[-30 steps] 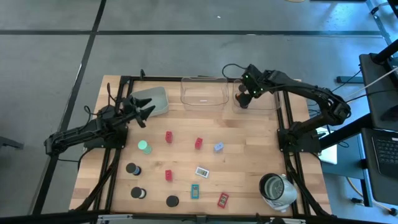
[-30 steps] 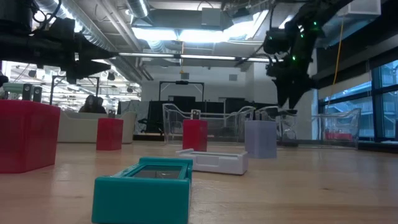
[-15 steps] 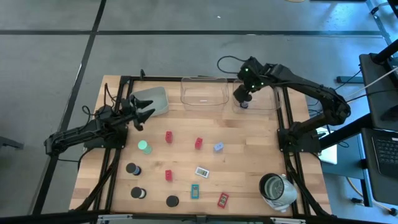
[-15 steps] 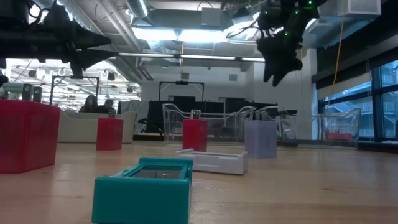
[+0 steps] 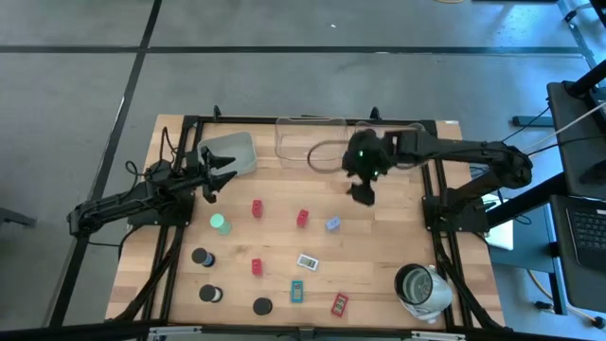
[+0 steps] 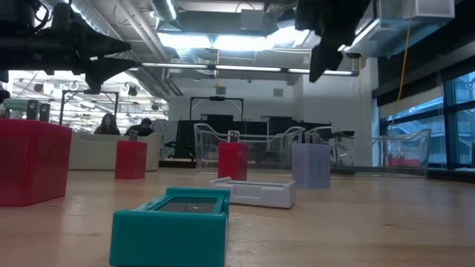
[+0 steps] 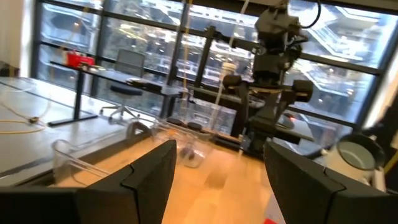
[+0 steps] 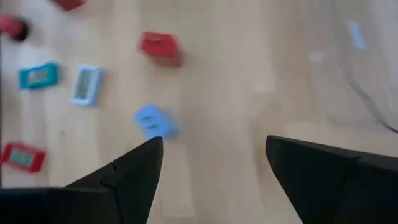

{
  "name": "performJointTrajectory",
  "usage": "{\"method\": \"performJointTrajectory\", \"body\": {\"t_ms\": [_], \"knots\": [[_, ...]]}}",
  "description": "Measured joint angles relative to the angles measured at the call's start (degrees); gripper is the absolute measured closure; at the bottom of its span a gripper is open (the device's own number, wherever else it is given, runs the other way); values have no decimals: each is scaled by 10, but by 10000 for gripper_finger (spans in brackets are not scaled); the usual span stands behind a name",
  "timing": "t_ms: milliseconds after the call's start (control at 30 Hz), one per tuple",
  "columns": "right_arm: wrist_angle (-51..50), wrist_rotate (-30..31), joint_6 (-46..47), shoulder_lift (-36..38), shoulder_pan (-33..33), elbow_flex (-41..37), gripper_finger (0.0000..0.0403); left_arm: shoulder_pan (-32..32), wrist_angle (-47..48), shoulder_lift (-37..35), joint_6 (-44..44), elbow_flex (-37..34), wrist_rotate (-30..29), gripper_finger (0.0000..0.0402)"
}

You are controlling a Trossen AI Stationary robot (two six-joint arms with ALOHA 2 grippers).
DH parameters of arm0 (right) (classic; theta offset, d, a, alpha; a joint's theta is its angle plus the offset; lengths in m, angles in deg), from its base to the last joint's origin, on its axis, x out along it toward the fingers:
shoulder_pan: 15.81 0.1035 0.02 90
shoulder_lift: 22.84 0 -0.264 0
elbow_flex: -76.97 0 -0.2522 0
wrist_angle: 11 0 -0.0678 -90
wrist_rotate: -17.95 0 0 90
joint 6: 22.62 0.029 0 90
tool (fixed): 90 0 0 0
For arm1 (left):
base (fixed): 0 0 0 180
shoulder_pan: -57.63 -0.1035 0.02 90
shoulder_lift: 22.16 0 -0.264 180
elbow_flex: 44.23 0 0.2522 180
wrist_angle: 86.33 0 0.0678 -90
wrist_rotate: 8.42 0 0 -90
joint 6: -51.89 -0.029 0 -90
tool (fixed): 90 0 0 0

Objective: Pick & Place Office items
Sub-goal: Put the violet adapter into the left transparent bin

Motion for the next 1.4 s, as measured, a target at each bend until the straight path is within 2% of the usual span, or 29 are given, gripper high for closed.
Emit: {"method": "performJointTrajectory", "body": {"t_ms": [133, 267, 400, 500, 633, 867, 1067, 1233, 1400], "knots": [[16, 19, 3, 0, 70, 0, 116, 0, 3, 0, 0, 0, 26, 162], [49, 70, 25, 0, 130, 0, 112, 0, 9, 0, 0, 0, 27, 162], [63, 119, 30, -3, 169, 0, 104, 0, 14, 0, 0, 0, 27, 162], [62, 132, 35, -20, 186, 0, 97, 0, 14, 0, 0, 0, 26, 162], [68, 130, 27, -66, 200, 0, 88, 0, 13, 0, -1, 0, 26, 162], [71, 128, -73, -154, 208, 0, 87, 0, 13, 0, -4, 0, 19, 162], [71, 127, -88, -217, 197, 0, 89, 0, 13, 0, -4, 0, 19, 162], [84, 127, -90, -249, 188, 0, 89, 0, 13, 0, -4, 0, 18, 162], [113, 127, -90, -251, 184, 0, 92, 0, 13, 0, -4, 0, 18, 162]]}}
